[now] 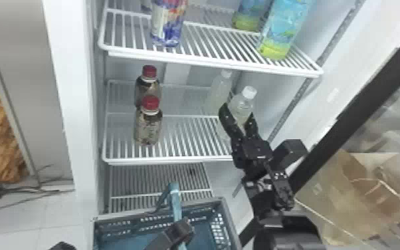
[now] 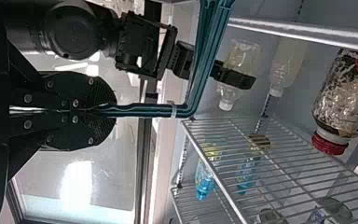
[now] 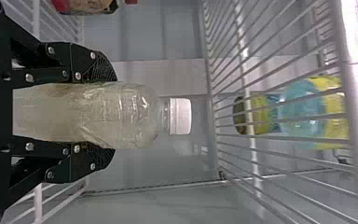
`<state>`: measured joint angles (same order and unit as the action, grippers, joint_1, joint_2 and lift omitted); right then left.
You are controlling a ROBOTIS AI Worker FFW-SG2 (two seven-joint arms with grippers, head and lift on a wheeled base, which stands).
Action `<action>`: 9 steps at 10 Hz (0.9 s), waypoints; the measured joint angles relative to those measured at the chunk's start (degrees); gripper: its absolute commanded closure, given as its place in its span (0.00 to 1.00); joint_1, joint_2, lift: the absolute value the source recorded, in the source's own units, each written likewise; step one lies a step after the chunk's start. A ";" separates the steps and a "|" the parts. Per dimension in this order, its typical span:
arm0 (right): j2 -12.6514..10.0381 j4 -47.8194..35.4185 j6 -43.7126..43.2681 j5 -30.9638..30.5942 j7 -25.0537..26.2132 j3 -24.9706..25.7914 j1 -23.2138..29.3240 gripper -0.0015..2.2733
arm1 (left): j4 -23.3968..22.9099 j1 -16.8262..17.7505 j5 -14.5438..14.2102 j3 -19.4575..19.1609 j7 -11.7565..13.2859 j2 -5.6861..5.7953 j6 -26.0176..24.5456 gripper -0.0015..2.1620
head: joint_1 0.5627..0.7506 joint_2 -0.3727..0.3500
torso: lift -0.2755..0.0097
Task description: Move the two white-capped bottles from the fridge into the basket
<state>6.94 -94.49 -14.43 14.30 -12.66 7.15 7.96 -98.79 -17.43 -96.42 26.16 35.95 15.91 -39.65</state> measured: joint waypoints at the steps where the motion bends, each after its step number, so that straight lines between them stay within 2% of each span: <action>1: 0.00 -2.67 1.00 0.90 0.00 -0.03 1.43 0.45 | 0.00 0.00 -0.01 0.00 0.00 0.00 -0.06 0.52 | 0.70 0.03 | 0.05; 5: 0.00 -17.70 11.62 1.90 0.00 0.02 9.33 0.45 | 0.00 0.00 -0.02 -0.03 0.00 0.00 -0.15 0.52 | 0.70 0.03 | 0.05; 9: -0.46 -35.16 23.08 5.60 -0.02 1.67 21.50 0.45 | 0.00 -0.11 0.06 -0.34 0.00 -0.07 -0.28 0.52 | 0.70 0.03 | 0.05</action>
<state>6.48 -129.64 8.65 19.90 -12.68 8.82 29.46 -98.79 -17.54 -96.36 25.82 35.95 15.83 -39.93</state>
